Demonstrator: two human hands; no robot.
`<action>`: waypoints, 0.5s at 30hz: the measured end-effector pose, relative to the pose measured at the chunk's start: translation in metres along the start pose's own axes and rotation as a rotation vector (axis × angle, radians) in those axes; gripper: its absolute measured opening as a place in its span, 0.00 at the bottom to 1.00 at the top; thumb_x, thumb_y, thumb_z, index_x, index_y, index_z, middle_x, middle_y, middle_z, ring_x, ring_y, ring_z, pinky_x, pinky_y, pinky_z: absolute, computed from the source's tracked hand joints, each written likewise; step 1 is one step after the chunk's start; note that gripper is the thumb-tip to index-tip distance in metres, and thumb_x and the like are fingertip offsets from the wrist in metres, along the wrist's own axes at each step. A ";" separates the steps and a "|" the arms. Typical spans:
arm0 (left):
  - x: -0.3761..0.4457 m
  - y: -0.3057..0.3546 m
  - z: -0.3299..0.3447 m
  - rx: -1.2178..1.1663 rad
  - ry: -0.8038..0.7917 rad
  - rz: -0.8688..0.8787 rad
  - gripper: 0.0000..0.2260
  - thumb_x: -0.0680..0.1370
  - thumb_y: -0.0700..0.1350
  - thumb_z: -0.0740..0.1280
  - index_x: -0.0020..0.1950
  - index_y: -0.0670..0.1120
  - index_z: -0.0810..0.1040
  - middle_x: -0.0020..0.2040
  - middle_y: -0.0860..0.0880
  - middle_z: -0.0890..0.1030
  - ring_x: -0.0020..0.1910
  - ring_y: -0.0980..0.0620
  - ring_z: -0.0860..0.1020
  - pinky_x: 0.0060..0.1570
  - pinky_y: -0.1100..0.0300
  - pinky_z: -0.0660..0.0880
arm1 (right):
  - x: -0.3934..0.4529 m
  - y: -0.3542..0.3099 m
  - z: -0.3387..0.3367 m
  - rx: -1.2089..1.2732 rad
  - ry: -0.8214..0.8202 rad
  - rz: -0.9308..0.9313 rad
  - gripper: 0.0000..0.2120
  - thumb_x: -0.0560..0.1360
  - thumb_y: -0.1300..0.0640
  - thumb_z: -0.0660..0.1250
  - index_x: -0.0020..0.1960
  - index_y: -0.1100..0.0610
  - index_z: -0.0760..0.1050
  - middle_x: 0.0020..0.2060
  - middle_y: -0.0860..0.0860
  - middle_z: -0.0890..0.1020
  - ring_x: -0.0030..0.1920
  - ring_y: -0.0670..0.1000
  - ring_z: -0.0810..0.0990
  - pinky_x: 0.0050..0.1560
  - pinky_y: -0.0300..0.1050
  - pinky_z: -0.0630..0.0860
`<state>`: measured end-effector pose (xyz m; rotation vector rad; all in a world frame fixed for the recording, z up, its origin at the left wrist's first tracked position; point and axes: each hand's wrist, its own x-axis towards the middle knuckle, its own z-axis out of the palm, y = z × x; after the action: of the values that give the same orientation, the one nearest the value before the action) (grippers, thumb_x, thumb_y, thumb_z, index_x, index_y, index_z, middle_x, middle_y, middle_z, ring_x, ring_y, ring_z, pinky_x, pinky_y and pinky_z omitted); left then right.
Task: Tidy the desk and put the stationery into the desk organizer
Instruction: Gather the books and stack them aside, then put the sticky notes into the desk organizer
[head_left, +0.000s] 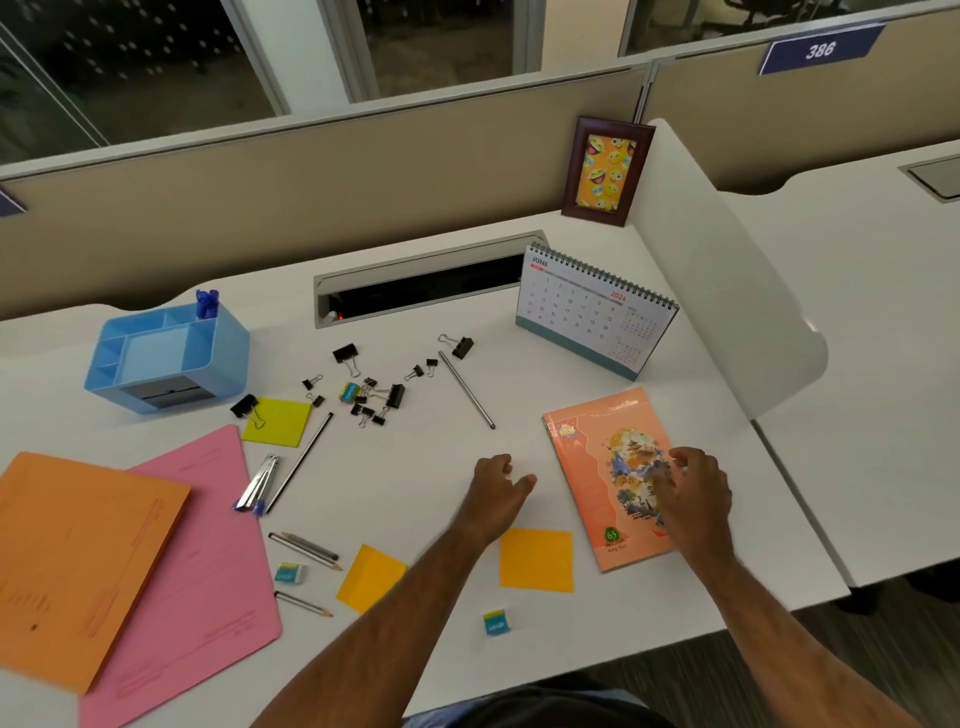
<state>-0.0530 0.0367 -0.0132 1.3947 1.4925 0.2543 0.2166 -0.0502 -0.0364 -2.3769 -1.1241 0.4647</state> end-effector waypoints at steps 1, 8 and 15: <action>-0.002 -0.006 -0.006 0.001 0.015 0.014 0.27 0.82 0.51 0.70 0.78 0.43 0.68 0.71 0.45 0.71 0.58 0.55 0.74 0.57 0.62 0.70 | -0.004 -0.005 0.003 -0.013 -0.008 -0.026 0.16 0.77 0.54 0.72 0.62 0.57 0.74 0.57 0.58 0.79 0.56 0.60 0.78 0.59 0.61 0.74; -0.024 -0.049 -0.034 0.168 0.050 0.143 0.21 0.80 0.46 0.73 0.71 0.45 0.74 0.67 0.47 0.74 0.65 0.48 0.74 0.66 0.53 0.74 | -0.035 -0.056 0.025 0.000 -0.208 -0.341 0.17 0.75 0.53 0.76 0.60 0.57 0.77 0.54 0.53 0.81 0.55 0.56 0.78 0.59 0.59 0.72; -0.043 -0.068 -0.028 0.335 -0.016 0.228 0.21 0.77 0.50 0.76 0.68 0.48 0.77 0.65 0.50 0.75 0.65 0.49 0.72 0.66 0.54 0.72 | -0.066 -0.079 0.043 -0.242 -0.584 -0.571 0.28 0.72 0.35 0.73 0.67 0.46 0.74 0.62 0.44 0.74 0.64 0.49 0.71 0.63 0.48 0.64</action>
<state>-0.1253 -0.0067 -0.0280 1.8349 1.4065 0.1369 0.1064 -0.0467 -0.0230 -2.0030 -2.1373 0.8766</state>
